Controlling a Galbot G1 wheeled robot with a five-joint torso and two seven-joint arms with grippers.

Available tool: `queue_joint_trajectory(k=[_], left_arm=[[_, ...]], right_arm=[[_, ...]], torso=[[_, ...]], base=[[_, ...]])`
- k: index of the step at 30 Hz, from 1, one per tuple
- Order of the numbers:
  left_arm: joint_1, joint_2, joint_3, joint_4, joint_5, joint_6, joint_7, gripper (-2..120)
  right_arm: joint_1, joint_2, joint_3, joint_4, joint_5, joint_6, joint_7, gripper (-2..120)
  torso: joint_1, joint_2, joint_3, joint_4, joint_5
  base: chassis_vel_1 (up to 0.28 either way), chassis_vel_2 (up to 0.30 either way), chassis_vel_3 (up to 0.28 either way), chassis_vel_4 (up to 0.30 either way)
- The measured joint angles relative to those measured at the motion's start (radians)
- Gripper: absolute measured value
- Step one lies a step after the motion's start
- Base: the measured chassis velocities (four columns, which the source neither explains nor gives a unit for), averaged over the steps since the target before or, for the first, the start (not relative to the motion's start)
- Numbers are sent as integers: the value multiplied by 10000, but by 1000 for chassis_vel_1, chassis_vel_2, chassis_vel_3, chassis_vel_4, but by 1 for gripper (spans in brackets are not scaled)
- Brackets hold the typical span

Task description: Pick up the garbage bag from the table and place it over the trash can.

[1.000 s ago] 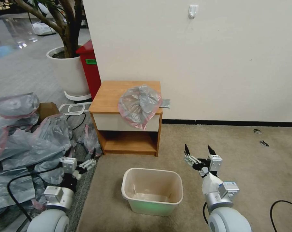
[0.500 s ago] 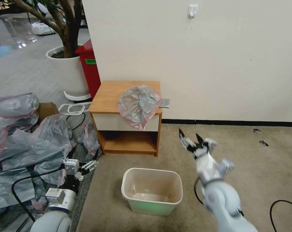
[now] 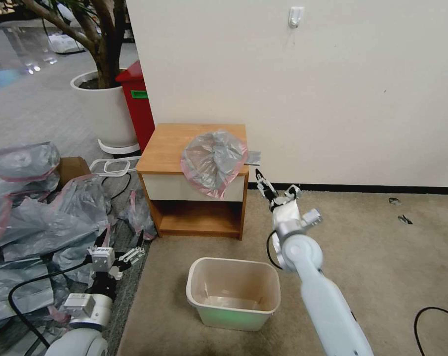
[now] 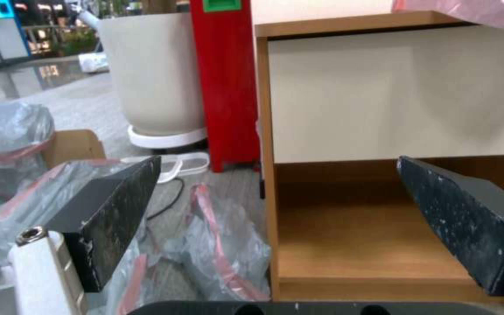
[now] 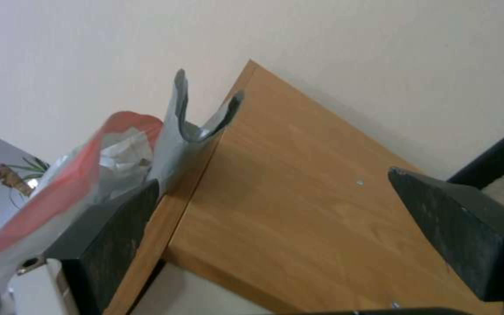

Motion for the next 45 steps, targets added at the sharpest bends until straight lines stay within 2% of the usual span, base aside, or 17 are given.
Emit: queue_joint_trajectory(k=[23,26,27,31,33,37,40,41,42,45], left_arm=[[100,-214,29,333,41,-47,-290,100],[110,-251,39,359,74,-49,-309,100],[110,-251,39,359,74,-49,-309,100],[138,-320,86,396,110,-65,-325,100],[138,-333,92,401,122,-67,-330,100],[149,-337,89,403,135,-71,-337,100],[150,-337,90,404,136,-71,-337,100],[155,-336,89,418,140,-75,-338,100],[155,-336,89,418,140,-75,-338,100],[154,-371,144,505,184,-88,-339,100]], right_arm=[[1114,627,-90,-1118,161,329,-354,97],[1240,630,-72,-1247,181,371,-355,86],[1240,630,-72,-1247,181,371,-355,86],[1247,656,-71,-1288,184,415,-354,68],[1229,674,-66,-1294,174,443,-354,64],[1165,686,-66,-1293,120,509,-417,45],[1162,686,-67,-1292,115,513,-424,44],[1152,690,-65,-1281,104,527,-443,30],[1152,690,-65,-1281,104,527,-443,30],[1129,720,-52,-1202,83,537,-467,17]], torso=[[0,0,-1,2,-1],[0,0,-1,0,0],[0,0,-1,0,0],[1,0,-1,1,-1],[0,0,-1,0,0],[0,0,-1,0,0],[0,0,-1,0,0],[0,0,-1,1,0],[0,0,-1,1,0],[0,0,-1,0,0]], base=[[0,0,0,0],[0,0,0,0],[0,0,0,0],[0,0,0,0],[0,0,0,0],[0,0,0,0],[0,0,0,0],[0,0,0,0],[0,0,0,0],[0,0,0,0]])
